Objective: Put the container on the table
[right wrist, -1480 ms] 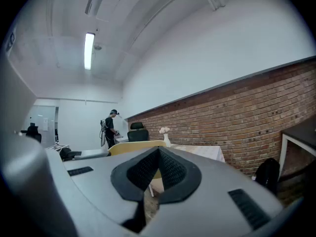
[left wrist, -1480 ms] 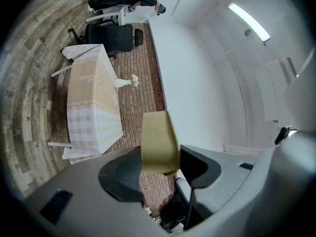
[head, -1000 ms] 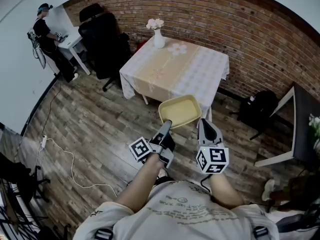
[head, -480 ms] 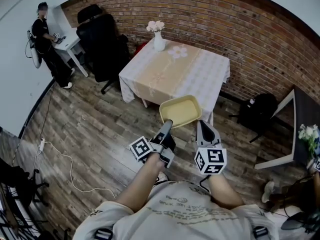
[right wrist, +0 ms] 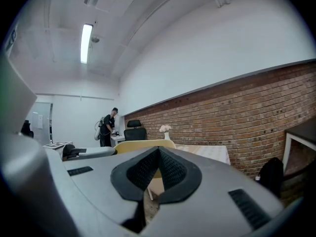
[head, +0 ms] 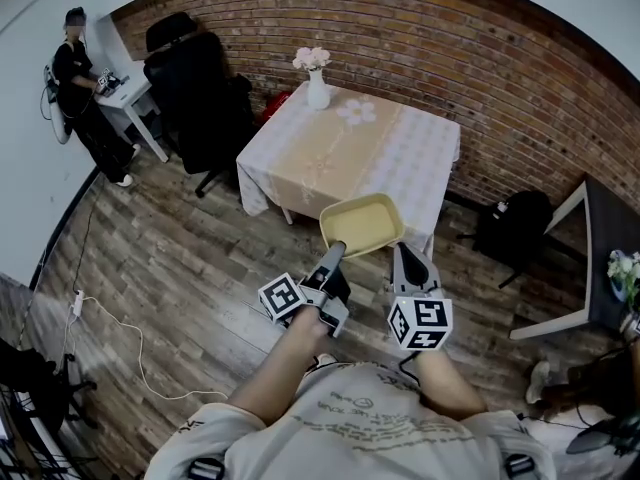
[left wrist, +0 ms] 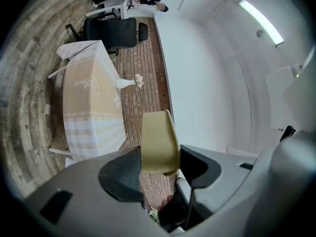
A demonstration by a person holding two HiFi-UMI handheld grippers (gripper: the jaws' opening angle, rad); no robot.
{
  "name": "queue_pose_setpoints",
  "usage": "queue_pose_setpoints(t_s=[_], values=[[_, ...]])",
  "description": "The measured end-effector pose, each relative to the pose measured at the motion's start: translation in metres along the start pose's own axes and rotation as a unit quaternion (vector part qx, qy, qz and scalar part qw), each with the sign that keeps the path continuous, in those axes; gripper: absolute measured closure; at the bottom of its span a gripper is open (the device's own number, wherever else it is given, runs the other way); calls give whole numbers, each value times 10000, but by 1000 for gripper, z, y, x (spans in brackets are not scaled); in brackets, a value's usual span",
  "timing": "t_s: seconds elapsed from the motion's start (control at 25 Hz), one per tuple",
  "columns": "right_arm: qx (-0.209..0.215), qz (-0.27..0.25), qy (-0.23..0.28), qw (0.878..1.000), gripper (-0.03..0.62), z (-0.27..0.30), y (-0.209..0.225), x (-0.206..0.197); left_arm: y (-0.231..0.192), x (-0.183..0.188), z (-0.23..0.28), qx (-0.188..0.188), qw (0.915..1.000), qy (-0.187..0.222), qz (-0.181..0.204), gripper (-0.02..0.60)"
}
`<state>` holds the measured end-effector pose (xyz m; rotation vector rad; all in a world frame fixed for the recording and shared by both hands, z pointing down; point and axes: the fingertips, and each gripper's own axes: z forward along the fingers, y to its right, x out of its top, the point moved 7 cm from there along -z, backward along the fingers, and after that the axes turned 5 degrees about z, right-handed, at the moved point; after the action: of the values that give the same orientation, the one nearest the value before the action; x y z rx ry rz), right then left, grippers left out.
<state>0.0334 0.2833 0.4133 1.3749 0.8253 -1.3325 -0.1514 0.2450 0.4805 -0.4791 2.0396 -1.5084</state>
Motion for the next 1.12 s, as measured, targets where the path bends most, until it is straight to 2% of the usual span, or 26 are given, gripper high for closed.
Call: queue_pose_setpoints(t_s=[0.2, 0.44, 0.8, 1.12], values=[[-85, -36, 43, 9999, 592, 16, -25, -6, -8, 30, -8, -73, 10000, -42, -7, 348], [-120, -119, 17, 9999, 592, 25, -48, -9, -14, 48, -21, -78, 9999, -78, -116, 348], [-145, -82, 9, 9999, 592, 42, -47, -15, -24, 58, -18, -82, 9998, -97, -145, 348], [-136, -47, 111, 9998, 592, 83, -35, -7, -39, 83, 12, -16, 9999, -152, -63, 348]])
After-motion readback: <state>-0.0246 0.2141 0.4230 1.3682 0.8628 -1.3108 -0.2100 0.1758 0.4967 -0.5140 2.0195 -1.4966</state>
